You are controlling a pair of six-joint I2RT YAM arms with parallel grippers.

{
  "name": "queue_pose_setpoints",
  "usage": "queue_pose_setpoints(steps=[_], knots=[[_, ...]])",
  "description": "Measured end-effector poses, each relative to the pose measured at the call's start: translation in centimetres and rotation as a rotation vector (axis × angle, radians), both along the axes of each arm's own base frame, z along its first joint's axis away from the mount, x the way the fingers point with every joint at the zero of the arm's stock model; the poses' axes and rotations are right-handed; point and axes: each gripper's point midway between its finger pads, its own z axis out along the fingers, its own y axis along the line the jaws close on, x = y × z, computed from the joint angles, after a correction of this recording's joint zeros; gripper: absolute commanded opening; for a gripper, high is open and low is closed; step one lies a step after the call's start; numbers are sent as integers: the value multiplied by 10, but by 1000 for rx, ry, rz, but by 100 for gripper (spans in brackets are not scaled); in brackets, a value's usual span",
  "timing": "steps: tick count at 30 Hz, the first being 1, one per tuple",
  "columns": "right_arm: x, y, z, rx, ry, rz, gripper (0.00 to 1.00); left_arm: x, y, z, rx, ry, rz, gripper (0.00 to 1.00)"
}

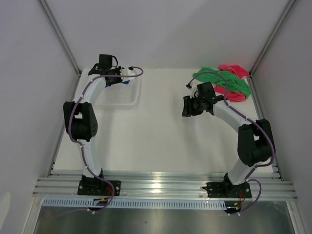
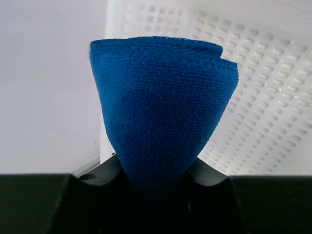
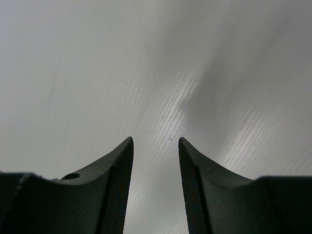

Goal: Roll the towels
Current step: Place the rolled towel into the container

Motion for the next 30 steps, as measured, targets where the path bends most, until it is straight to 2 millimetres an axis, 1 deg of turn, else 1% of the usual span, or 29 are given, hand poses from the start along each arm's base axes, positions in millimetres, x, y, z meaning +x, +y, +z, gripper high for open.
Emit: queue_pose_setpoints(steps=[2,3,5,8,13,15,18,21,26,27,30], knots=[[1,1,-1,-5,6,-9,45,5,5,-15,23,27,-20,14],[2,1,-2,-9,10,-10,45,5,5,-24,34,46,-34,16],[3,2,-4,-16,17,-14,45,3,2,-39,40,83,-70,16],[3,4,-11,-31,40,-13,45,-5,-6,-60,45,148,-127,17],[3,9,-19,-48,67,-4,45,-17,-12,-80,56,216,-182,19],[3,10,-19,-49,67,-2,45,-21,-12,-88,63,231,-193,20],[4,10,-17,-54,66,-4,45,-33,-10,-104,75,279,-212,24],[6,10,-17,-57,67,-6,45,-42,-10,-114,77,324,-223,26],[7,9,-24,-70,83,-10,45,-50,-10,-121,76,362,-226,32],[6,9,-25,-73,87,-10,45,-52,-10,-122,76,372,-230,38],[4,8,-29,-79,102,-9,45,-61,-10,-125,73,406,-240,48]])
